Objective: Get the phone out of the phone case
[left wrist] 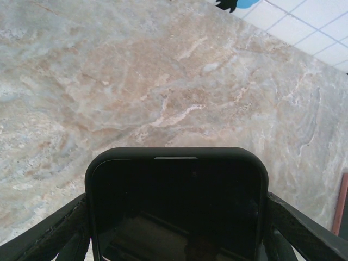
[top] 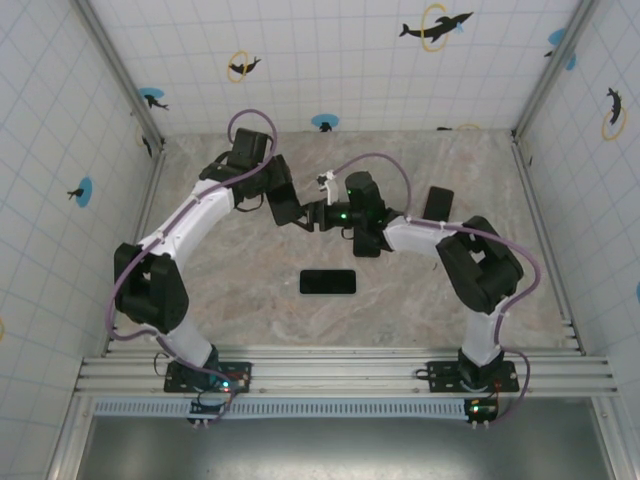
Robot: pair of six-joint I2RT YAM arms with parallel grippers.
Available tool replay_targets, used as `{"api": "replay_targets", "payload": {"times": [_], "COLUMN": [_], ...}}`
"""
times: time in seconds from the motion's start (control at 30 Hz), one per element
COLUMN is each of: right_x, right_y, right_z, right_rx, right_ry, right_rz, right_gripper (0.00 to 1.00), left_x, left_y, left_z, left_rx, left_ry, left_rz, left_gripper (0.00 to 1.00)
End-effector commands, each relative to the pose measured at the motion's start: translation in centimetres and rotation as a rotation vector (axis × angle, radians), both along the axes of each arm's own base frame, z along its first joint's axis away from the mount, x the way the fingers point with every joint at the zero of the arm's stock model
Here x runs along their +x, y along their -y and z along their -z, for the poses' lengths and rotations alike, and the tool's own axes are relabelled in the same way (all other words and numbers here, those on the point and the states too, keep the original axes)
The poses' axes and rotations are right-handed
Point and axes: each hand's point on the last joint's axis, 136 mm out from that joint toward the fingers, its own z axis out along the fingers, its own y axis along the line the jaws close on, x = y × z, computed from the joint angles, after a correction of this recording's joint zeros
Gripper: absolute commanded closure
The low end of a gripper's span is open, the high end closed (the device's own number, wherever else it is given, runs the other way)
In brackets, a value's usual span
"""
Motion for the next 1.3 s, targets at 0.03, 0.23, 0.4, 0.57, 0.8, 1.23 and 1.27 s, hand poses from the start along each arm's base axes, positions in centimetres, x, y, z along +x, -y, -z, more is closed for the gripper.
{"api": "replay_targets", "payload": {"times": [0.03, 0.23, 0.4, 0.57, 0.8, 1.23, 1.27], "right_x": [0.9, 1.0, 1.2, 1.4, 1.5, 2.6, 2.7], "right_y": [-1.1, -1.5, -1.6, -1.5, -1.4, 1.1, 1.6], "right_z": [-1.7, -2.0, -2.1, -2.2, -2.7, -5.6, -6.2], "right_rx": [0.086, 0.154, 0.18, 0.18, 0.187, 0.256, 0.277], "right_ry": [0.004, -0.046, -0.063, -0.064, -0.066, -0.084, -0.091], "right_rz": [0.011, 0.0, 0.003, 0.011, 0.017, 0.049, 0.052], "right_gripper": [0.28, 0.55, 0.63, 0.81, 1.0, 1.0, 1.0], "left_x": [-0.4, -0.6, -0.6, -0.6, -0.5, -0.4, -0.4], "left_y": [0.9, 1.2, 1.2, 1.4, 1.6, -0.6, -0.9], "left_z": [-3.5, -3.4, -3.1, -3.3, -3.1, -6.8, -7.6], "left_rx": [-0.08, -0.091, -0.088, -0.089, -0.09, -0.221, -0.262], "left_ry": [0.069, 0.067, 0.062, 0.069, 0.069, 0.197, 0.229], "left_rz": [0.01, 0.014, 0.015, 0.026, 0.035, 0.032, 0.03], "left_gripper": [0.33, 0.33, 0.32, 0.25, 0.17, 0.02, 0.02]}}
